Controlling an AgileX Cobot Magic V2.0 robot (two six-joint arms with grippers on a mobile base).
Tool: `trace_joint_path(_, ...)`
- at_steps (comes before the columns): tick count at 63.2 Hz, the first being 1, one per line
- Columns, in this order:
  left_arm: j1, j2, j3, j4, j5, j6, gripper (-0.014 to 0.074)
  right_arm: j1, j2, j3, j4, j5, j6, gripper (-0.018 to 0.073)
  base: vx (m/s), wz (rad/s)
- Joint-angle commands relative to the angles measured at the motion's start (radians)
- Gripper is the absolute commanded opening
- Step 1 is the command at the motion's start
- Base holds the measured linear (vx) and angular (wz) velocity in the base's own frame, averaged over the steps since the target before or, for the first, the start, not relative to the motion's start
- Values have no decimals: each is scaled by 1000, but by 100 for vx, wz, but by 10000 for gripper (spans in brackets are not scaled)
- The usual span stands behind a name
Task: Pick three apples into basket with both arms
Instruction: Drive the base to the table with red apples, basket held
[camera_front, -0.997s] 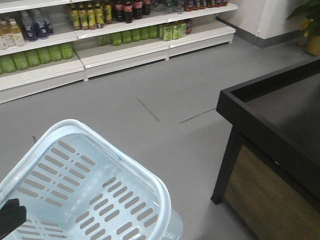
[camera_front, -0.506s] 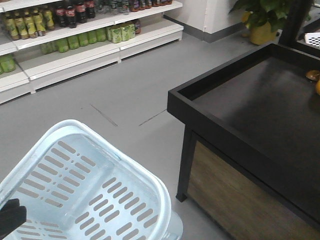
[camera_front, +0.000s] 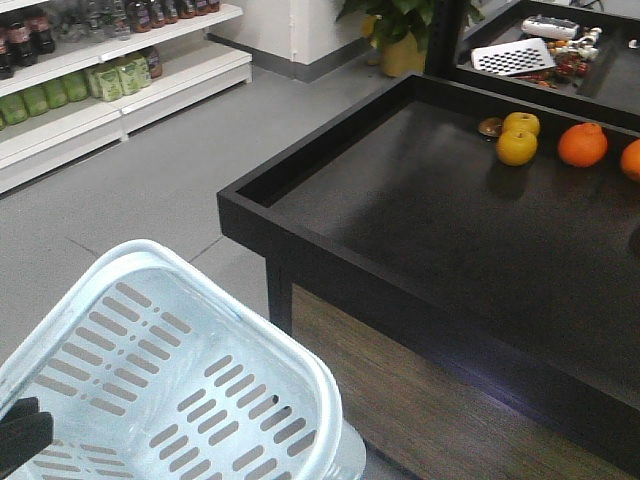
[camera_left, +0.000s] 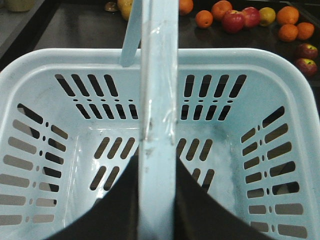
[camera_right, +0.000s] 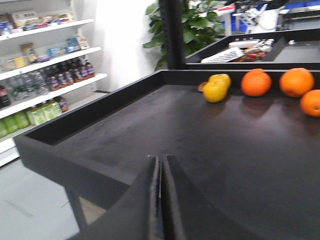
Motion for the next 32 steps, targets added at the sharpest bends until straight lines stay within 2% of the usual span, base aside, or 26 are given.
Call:
trace_joint_path(1, -1, 2, -30, -42, -96, -6, -6, -4, -13, 15, -2, -74, -5, -4, 3, -41)
trace_joint_path(32, -1, 2, -30, -42, -96, -6, -6, -4, -13, 15, -2, -74, -5, -4, 2, -30)
